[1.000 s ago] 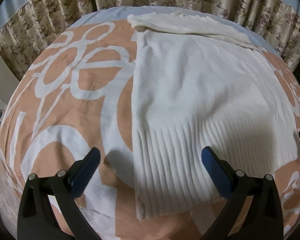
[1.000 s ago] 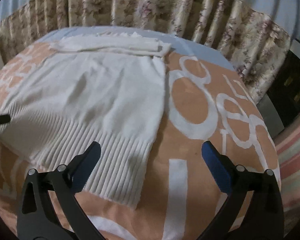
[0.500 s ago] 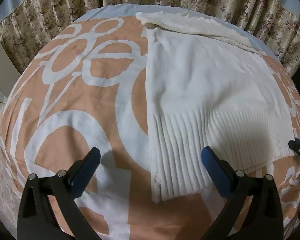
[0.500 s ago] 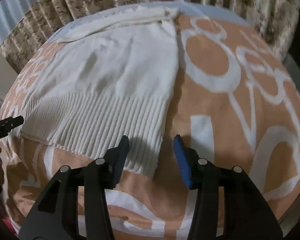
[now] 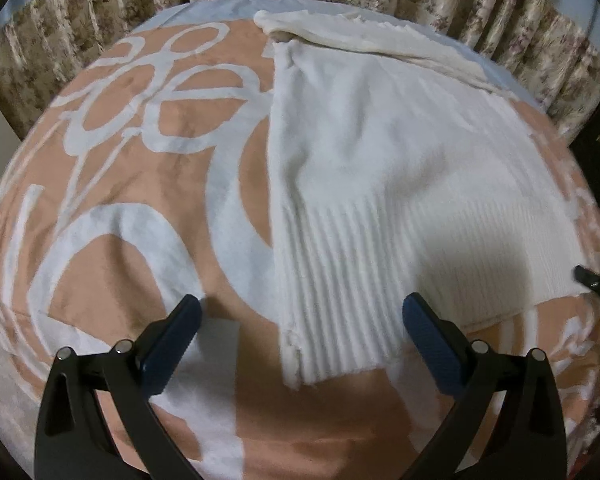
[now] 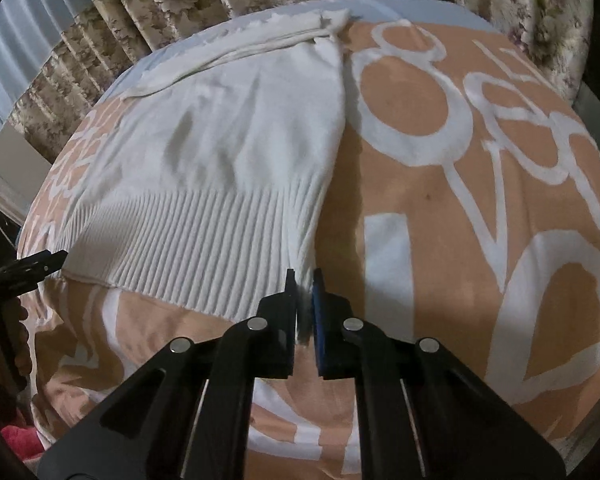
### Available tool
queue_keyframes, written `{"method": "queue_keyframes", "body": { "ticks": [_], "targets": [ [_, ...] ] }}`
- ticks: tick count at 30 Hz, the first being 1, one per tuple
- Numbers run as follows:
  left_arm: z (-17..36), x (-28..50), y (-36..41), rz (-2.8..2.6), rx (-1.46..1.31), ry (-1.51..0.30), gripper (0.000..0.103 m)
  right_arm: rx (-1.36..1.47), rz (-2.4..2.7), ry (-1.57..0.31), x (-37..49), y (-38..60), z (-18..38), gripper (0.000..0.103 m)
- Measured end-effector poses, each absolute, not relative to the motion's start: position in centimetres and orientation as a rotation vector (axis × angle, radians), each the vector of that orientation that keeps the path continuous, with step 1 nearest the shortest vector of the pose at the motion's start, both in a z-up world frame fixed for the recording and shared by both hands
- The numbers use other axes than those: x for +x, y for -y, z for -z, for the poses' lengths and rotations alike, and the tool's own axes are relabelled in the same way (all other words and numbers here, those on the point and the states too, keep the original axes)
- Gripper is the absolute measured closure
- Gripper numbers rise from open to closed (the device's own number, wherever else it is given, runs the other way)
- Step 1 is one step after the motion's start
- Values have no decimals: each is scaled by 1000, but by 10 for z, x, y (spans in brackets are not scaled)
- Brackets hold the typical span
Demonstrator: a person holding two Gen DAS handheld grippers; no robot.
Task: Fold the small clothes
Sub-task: 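Grasp the ribbed hem with the right gripper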
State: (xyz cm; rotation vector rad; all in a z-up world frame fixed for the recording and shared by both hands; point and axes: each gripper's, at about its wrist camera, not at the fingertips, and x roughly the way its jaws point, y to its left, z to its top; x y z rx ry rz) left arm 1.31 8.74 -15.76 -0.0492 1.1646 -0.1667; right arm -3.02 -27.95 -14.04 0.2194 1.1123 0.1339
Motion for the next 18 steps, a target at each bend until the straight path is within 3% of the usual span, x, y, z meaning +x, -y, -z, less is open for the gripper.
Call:
{"method": "queue_keyframes", "body": {
  "ticks": [4,8,13,15,17,18],
  "targets": [
    [153,10,-91,191,-93,-1171,11,174,-137,-1100,-31,274,139,96],
    [153,11,-89,198,-98,-1182,38,193,-141,-1102,-30,277,143,95],
    [154,16,-75,211,-50,-1205,50,188,-145,-1101,-29,277,144,95],
    [153,16,-72,215,-32,-1207,64,195,-151,-1098,-28,278,144,95],
    [151,16,-70,230,-22,-1204,86,195,-155,-1099,-29,276,143,95],
    [150,16,-69,233,-14,-1203,88,194,-160,-1101,-29,275,142,95]
  ]
}}
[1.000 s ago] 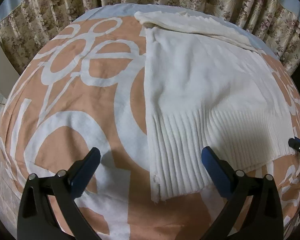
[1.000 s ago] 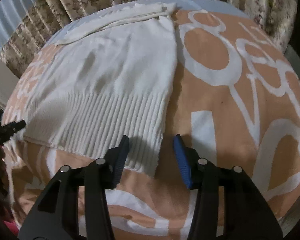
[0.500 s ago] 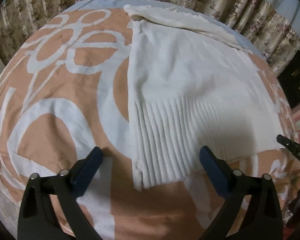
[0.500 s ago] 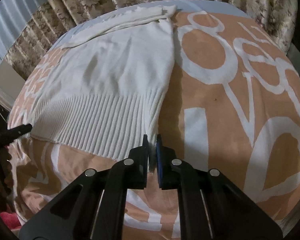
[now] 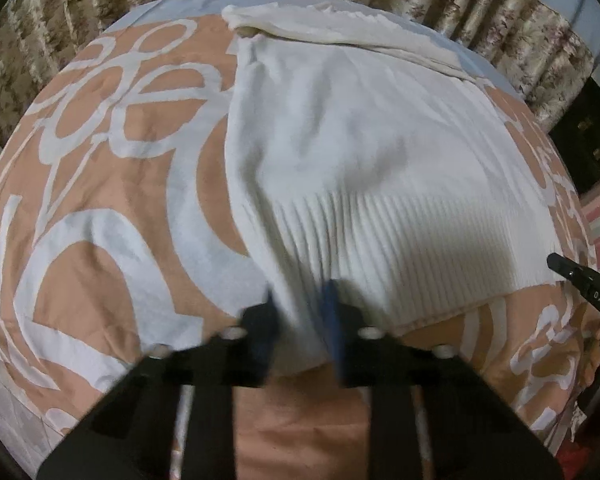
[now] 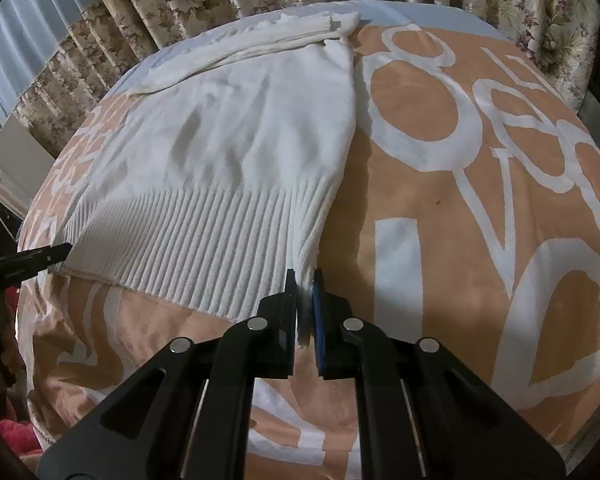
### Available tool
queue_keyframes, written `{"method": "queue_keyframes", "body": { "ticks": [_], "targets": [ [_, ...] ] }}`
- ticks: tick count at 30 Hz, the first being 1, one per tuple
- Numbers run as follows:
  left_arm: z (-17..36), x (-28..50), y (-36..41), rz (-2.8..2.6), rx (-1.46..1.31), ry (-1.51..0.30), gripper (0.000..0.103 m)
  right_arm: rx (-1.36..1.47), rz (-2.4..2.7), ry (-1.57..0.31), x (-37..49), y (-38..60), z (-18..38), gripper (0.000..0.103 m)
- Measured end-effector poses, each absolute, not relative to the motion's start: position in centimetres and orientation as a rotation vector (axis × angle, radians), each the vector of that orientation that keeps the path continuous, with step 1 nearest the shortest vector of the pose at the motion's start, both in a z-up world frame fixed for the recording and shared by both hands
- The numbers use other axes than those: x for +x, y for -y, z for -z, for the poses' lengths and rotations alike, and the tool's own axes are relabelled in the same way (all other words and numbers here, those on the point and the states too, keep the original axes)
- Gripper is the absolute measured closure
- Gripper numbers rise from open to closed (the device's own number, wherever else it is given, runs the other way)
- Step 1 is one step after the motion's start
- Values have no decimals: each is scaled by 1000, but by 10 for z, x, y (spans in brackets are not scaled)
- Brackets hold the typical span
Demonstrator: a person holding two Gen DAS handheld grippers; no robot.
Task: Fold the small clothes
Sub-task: 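Grasp the ribbed hem with the right gripper, then lift the hem with the right gripper and fold it toward the collar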
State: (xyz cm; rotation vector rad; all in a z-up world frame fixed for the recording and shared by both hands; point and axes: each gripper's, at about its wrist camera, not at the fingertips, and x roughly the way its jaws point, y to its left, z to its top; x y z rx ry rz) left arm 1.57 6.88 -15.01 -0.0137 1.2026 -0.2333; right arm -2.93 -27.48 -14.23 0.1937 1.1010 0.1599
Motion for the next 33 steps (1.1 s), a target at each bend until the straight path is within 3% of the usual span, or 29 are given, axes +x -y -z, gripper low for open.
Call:
{"method": "queue_keyframes", "body": {
  "ticks": [13,23,25,27,28,33],
  "targets": [
    [133,22,-83,253,-61,-1155,92,274,-195,-1030,-29,296,123,97],
    [150,20,-86,268,-77,-1215,92,284,-261,-1166,-26,295,142,96],
    [149,20,-85,270,-58,-1213,91,295,-284,-1167,-27,295,141,93],
    [150,20,-84,275,-43,-1212,90,330,-290,-1167,-27,301,140,73],
    [150,20,-83,276,-41,-1212,90,352,-283,-1160,-25,305,139,68],
    [151,20,-80,275,-9,-1211,90,385,-298,-1193,-16,299,149,67]
  ]
}}
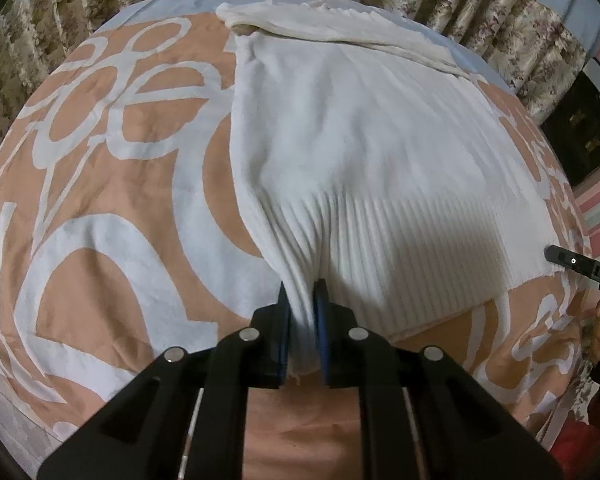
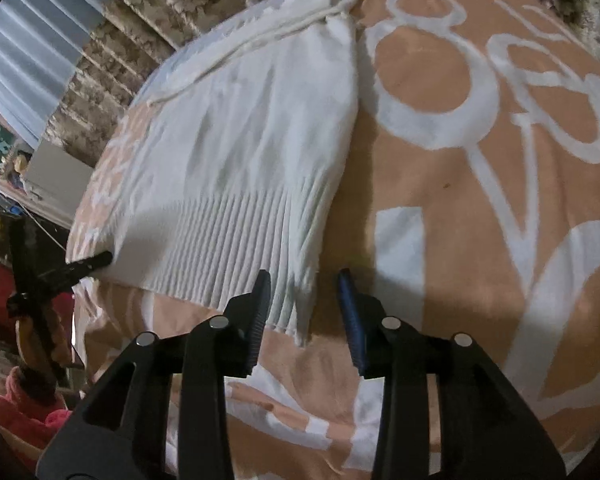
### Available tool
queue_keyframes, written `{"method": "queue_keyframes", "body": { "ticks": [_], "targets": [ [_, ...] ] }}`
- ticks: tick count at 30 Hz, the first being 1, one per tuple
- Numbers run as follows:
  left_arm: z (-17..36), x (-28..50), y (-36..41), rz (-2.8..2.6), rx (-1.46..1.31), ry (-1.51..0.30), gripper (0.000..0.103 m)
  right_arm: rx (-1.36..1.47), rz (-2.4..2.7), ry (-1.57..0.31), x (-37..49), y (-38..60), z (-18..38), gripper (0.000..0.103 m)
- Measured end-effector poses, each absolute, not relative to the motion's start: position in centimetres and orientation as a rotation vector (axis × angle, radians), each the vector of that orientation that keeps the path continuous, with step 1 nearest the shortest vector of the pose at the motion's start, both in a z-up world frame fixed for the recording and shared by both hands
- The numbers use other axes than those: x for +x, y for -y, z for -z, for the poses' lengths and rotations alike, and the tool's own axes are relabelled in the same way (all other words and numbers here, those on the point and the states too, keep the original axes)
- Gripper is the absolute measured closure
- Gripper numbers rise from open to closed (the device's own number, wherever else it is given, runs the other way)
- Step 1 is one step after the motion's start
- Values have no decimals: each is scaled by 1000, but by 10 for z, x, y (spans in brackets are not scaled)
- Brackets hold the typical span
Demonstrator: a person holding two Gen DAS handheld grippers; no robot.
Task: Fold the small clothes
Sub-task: 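Lift the hem with the right gripper and fold it toward the collar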
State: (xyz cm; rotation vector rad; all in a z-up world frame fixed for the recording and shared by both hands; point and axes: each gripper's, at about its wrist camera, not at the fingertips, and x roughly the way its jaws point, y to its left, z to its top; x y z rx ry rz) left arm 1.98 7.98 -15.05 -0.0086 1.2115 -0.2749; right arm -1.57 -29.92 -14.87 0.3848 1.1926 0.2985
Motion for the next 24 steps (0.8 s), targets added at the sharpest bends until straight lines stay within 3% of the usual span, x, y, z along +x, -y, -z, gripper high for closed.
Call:
{"method": "queue_keyframes", "body": {
  "ticks": [1,2,3,13,24],
  "targets": [
    [150,19,-79,272,-1,-1209,90,376,-298,-1188,-15,296,148,70],
    [150,19,-78,270,6,-1209,90,373,-329,-1191,-15,290,147,93],
    [150,20,-77,267,11,-1209,90,361,-348,-1203,-15,286,147,96],
    [134,50,-63,266,83,-1113,91,211,-344,-1051,10,280,106,97],
    [111,163,-55,230,80,-944,91,256,-271,-829,113,284,84,97]
  ]
}}
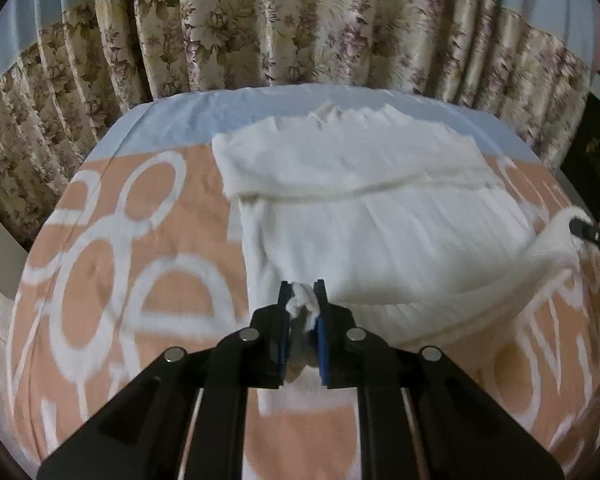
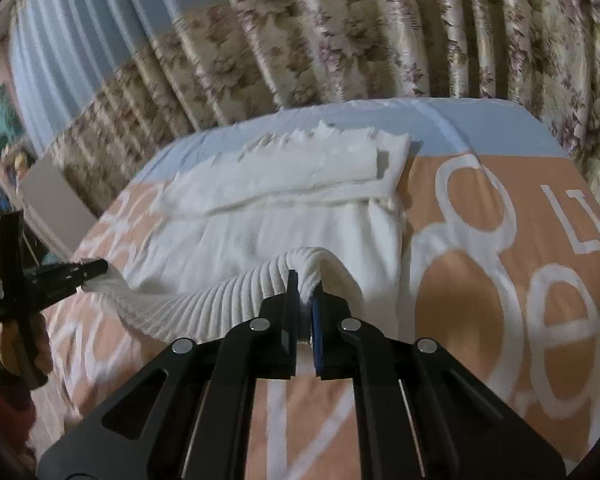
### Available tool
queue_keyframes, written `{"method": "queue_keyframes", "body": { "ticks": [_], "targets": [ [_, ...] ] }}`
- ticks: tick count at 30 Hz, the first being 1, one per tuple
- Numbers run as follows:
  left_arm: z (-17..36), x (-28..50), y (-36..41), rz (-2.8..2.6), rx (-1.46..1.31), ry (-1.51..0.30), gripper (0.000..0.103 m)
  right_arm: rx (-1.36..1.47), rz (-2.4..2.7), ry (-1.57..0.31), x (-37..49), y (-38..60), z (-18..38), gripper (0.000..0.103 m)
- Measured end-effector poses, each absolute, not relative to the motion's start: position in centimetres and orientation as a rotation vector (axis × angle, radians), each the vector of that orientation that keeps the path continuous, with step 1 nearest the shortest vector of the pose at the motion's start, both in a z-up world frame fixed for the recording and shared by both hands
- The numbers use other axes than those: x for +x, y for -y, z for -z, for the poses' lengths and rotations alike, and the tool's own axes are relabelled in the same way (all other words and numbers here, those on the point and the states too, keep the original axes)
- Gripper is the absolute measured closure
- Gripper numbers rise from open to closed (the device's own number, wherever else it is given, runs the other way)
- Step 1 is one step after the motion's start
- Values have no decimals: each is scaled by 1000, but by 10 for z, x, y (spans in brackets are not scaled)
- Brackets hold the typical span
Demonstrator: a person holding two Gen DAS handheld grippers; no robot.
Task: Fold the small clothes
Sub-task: 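Lift the hem with the right gripper and fold it toward the collar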
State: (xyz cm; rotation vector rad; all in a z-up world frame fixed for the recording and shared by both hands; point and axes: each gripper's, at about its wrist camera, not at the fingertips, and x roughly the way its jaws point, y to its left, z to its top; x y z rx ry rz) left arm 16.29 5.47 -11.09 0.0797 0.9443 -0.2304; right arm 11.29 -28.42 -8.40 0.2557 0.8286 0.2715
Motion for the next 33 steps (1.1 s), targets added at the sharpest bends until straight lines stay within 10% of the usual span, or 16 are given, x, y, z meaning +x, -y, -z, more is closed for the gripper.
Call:
{"method": "queue_keyframes", "body": {
  "ticks": [33],
  "targets": [
    [132,404,-48,221,-37,-998,95,322,-153,-837,335,306,89,97]
  ]
}}
